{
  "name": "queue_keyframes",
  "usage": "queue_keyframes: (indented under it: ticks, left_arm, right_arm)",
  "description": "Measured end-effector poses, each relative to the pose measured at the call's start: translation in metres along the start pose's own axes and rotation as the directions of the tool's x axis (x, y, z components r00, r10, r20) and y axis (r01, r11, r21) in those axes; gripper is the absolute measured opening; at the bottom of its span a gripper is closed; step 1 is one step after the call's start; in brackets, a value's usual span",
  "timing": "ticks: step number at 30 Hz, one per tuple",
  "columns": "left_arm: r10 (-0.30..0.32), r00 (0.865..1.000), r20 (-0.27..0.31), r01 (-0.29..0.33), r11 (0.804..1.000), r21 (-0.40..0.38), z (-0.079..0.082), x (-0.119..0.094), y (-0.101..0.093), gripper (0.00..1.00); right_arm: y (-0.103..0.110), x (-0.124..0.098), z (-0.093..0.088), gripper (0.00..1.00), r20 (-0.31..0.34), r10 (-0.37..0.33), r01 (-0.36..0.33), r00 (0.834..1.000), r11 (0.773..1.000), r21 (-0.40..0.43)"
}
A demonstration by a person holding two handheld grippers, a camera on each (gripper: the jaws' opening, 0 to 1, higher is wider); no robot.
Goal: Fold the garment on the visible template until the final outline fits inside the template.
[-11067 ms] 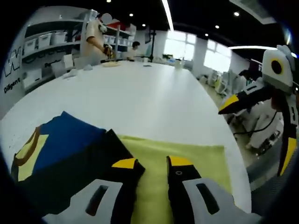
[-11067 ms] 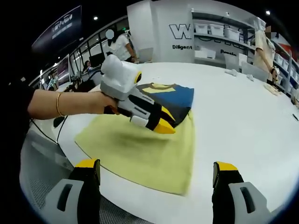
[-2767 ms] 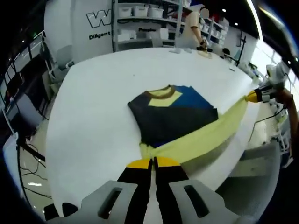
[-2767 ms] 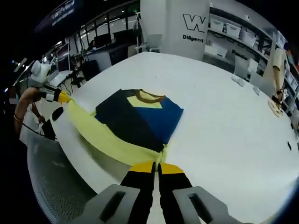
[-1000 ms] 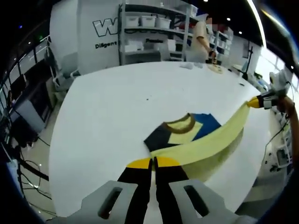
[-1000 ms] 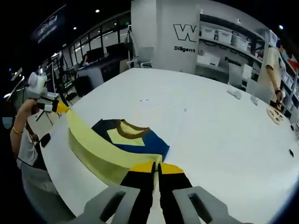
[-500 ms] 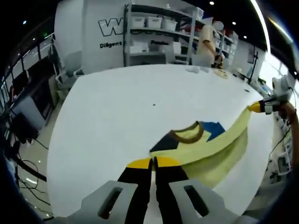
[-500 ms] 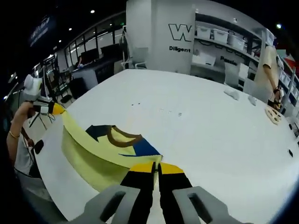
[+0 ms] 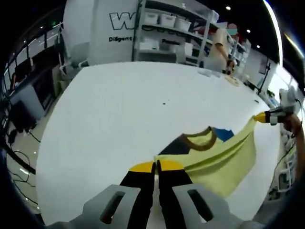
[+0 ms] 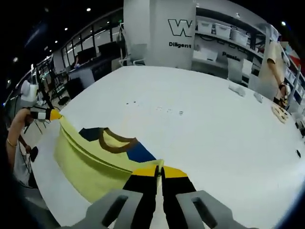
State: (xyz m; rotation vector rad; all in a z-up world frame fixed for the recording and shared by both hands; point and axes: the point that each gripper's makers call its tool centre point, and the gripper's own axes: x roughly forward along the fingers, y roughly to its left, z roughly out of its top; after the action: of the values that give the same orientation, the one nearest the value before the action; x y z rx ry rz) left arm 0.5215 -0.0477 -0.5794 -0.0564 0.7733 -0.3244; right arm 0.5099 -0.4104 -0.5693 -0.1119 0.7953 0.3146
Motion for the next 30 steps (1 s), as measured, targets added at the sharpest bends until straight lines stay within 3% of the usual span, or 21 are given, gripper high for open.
queue_keyframes:
  ticks: [3, 6, 20, 30]
  left_arm:
    - [-0.002, 1.000, -0.005, 0.001, 0.999, -0.032, -0.004, 0.012, 0.003, 0.00]
    - [0.013, 1.000, -0.019, -0.013, 1.000, 0.006, -0.008, 0.022, 0.005, 0.00]
    - [0.036, 0.999, -0.022, -0.037, 0.999, -0.026, -0.026, 0.060, 0.017, 0.00]
    - [0.047, 0.999, -0.013, -0.047, 0.999, 0.004, -0.033, 0.074, 0.019, 0.00]
  right_arm:
    - [-0.003, 0.009, -0.003, 0.00, -0.010, -0.002, 0.002, 1.000, 1.000, 0.014]
    - [-0.004, 0.018, -0.006, 0.00, -0.016, 0.000, 0.001, 1.000, 1.000, 0.024]
    - [-0.017, 0.054, -0.022, 0.00, -0.023, -0.019, 0.020, 1.000, 0.998, 0.053]
    - [-0.022, 0.075, -0.038, 0.00, -0.038, -0.029, 0.029, 0.999, 1.000, 0.005]
